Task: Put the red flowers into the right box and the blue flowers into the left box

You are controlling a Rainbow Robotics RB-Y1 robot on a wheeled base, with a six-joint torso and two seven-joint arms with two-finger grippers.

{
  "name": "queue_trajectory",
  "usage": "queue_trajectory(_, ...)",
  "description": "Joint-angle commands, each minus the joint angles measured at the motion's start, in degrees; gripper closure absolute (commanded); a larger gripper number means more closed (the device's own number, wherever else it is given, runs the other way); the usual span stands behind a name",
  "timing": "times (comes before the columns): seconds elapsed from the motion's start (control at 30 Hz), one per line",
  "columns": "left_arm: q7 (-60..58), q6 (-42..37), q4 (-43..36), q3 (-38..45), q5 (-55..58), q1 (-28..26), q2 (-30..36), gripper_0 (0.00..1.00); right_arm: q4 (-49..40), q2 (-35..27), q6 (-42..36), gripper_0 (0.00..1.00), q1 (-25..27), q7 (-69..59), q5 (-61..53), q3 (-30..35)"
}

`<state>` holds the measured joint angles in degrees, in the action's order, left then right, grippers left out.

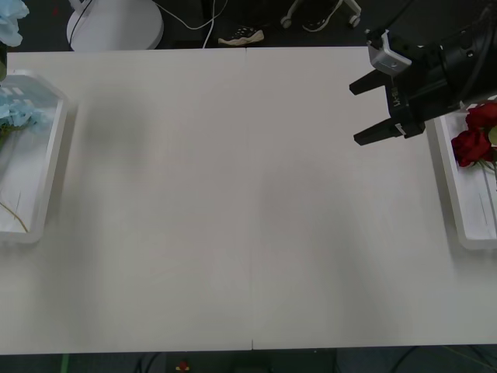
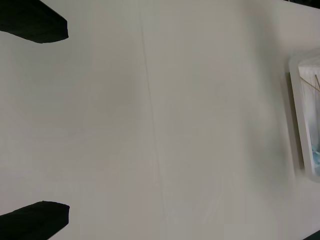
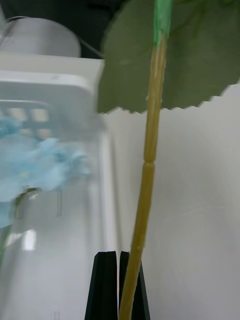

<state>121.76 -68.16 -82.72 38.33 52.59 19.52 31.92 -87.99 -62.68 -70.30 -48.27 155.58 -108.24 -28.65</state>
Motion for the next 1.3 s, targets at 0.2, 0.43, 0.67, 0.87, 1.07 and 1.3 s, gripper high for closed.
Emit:
queue_trajectory(0.2, -4.4, -4.3, -6.6, 7.5, -24.5, 1.7, 3.1, 1.0, -0.1, -2.7, -0.6, 0.08, 1.5, -0.6, -3.9, 0.1)
queue_trajectory(0.43, -4.8, -13.8, -14.0, 9.5, -39.5, -1.0, 3.0, 1.0, -0.2, -2.4, 2.5, 0.08, 1.4, -0.6, -4.0, 0.0)
queue_trajectory(0.67, -6.3, -12.6, -15.1, 8.4, -39.6, -7.7, 1.5, 1.0, -0.2, -1.2, 3.6, 0.08, 1.4, -0.6, -5.0, 0.1)
queue_trajectory(0.87, -9.5, -9.6, -15.1, 5.3, -39.5, -11.7, -0.6, 1.0, -0.2, -0.8, 3.6, 0.08, 1.5, -0.6, -4.9, 0.0)
queue_trajectory(1.07, -16.6, -9.7, -15.1, 0.6, -40.3, -13.0, -1.0, 1.0, -0.2, -0.8, 3.6, 0.08, 1.5, -0.6, -4.9, 0.0)
queue_trajectory(1.3, -17.2, -9.7, -15.1, 0.4, -39.1, -12.9, -1.0, 0.65, -0.2, -0.8, 3.6, 0.03, 1.5, -0.6, -4.9, 0.0)
